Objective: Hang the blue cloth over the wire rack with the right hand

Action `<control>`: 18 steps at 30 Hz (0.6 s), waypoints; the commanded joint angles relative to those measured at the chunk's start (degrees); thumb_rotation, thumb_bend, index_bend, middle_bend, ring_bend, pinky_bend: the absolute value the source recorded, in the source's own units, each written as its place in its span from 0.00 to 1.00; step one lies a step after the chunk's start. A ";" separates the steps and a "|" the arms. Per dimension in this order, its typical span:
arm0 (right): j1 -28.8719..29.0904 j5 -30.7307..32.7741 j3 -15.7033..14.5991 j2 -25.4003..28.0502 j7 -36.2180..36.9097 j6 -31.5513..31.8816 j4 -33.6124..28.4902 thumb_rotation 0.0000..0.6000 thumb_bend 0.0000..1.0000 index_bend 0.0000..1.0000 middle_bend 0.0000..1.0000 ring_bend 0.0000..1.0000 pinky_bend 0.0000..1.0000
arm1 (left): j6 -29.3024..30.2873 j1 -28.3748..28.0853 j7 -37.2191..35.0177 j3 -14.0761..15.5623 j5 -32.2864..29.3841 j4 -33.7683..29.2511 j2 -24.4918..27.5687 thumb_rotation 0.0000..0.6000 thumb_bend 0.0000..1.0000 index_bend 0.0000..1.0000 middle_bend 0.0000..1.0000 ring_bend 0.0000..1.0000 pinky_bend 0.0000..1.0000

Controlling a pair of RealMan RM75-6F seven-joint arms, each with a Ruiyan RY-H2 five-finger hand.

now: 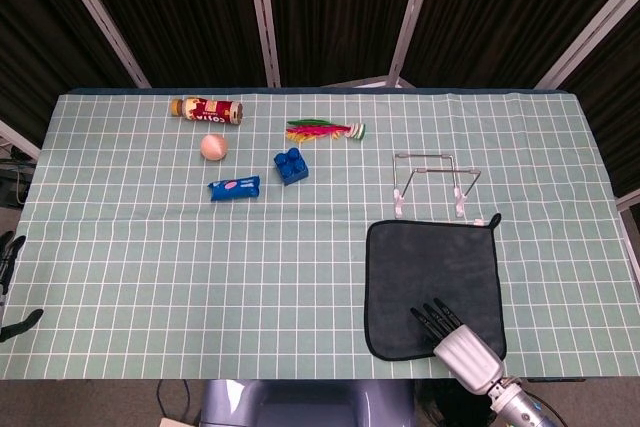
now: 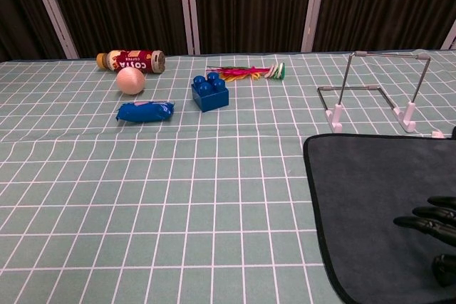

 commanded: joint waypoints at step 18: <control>0.47 1.56 0.37 -1.52 4.88 1.40 0.88 1.00 0.40 0.55 0.02 0.00 0.00 | 0.06 0.02 -0.39 0.05 0.07 0.00 0.18 1.00 0.00 0.00 0.00 0.00 0.00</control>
